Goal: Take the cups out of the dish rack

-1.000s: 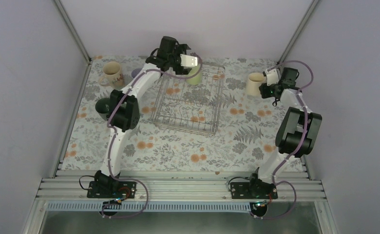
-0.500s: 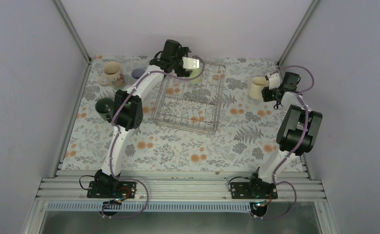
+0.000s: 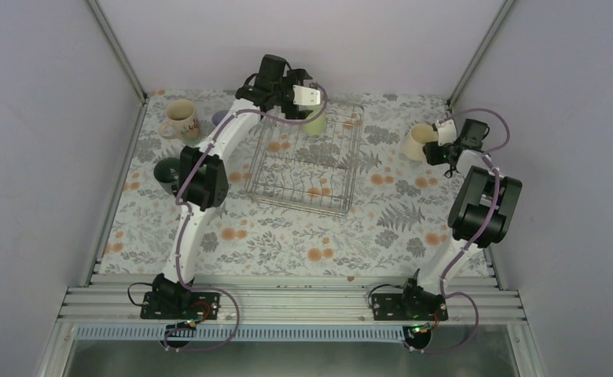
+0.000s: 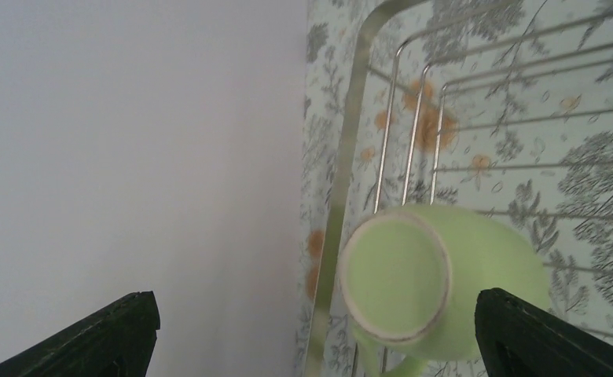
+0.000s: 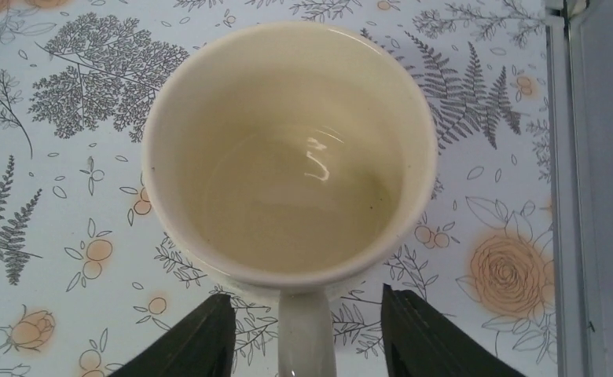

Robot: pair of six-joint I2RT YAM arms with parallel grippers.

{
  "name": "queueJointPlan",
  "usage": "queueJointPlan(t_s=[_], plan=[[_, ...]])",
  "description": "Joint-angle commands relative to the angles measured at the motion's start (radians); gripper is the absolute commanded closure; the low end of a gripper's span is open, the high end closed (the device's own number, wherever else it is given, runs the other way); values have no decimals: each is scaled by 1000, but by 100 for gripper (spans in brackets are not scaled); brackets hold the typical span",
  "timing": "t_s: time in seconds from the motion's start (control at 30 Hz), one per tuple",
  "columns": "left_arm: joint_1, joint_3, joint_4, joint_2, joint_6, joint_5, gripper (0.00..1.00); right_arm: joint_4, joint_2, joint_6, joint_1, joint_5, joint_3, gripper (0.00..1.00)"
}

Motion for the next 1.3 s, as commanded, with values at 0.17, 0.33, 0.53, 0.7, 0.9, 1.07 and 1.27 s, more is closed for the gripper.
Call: queueJointPlan(t_s=[0.17, 0.33, 0.53, 0.7, 0.9, 1.07, 1.27], plan=[[-23, 42, -152, 19, 50, 101, 0, -36, -67, -83, -12, -36, -11, 39], [-19, 48, -49, 17, -15, 76, 0, -49, -160, -89, -13, -51, -45, 33], [-21, 39, 129, 40, -34, -31, 0, -89, -253, -79, -14, -63, -50, 26], [-23, 192, 104, 170, 3, -120, 0, -127, -315, -83, -13, -58, -35, 0], [-24, 154, 87, 176, 31, -128, 0, -171, -377, -70, -12, -82, -12, 0], [-29, 162, -14, 161, 35, -108, 0, -195, -402, -63, -12, -109, -3, 0], [-50, 89, -195, 99, 92, -84, 1, -229, -419, -75, -12, -120, 24, 0]])
